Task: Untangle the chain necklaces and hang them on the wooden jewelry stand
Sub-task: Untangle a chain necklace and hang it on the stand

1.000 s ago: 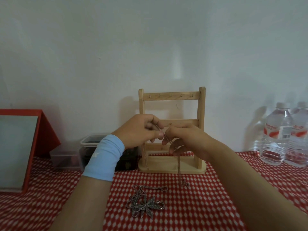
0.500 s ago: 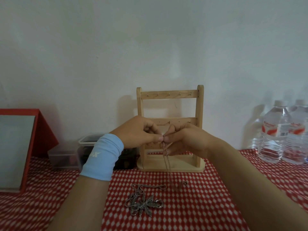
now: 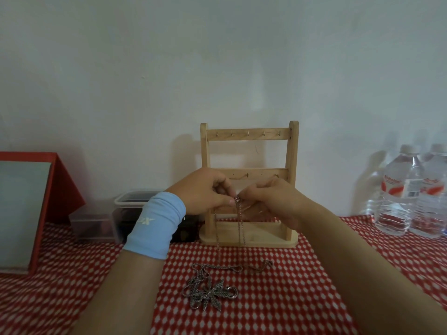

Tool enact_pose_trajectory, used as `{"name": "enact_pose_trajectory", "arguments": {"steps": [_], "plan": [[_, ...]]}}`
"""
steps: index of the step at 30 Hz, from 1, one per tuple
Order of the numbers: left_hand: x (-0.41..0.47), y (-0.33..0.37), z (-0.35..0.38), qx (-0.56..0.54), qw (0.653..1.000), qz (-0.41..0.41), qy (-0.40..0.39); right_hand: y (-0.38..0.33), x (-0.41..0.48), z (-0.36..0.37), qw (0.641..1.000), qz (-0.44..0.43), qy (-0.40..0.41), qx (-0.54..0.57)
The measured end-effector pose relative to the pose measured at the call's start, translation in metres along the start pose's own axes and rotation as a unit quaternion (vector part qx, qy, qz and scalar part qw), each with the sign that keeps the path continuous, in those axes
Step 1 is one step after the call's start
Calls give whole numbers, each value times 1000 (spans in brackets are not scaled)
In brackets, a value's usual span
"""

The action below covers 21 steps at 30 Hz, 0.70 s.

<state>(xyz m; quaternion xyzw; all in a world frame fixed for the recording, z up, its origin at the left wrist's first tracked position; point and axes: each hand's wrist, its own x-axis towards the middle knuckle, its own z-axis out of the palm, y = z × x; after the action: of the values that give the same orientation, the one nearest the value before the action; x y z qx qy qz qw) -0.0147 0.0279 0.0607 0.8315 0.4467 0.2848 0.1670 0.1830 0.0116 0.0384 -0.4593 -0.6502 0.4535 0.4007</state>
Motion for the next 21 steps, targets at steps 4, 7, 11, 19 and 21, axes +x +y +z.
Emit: {"name": "enact_pose_trajectory", "arguments": {"steps": [4,7,11,19,21], "plan": [[3,-5,4,-12,1000,-12,8,0,5,6,996,-6,39,-77],[2,-5,6,-39,998,-16,43,-1,4,5,990,11,15,-142],[1,1,11,-123,991,-15,41,-5,1,1,980,19,-24,-195],[-1,3,13,-166,983,-56,-51,-4,0,7,998,-14,-5,-65],[0,4,13,-173,982,-58,-45,-3,-1,7,997,-13,-44,-60]]}}
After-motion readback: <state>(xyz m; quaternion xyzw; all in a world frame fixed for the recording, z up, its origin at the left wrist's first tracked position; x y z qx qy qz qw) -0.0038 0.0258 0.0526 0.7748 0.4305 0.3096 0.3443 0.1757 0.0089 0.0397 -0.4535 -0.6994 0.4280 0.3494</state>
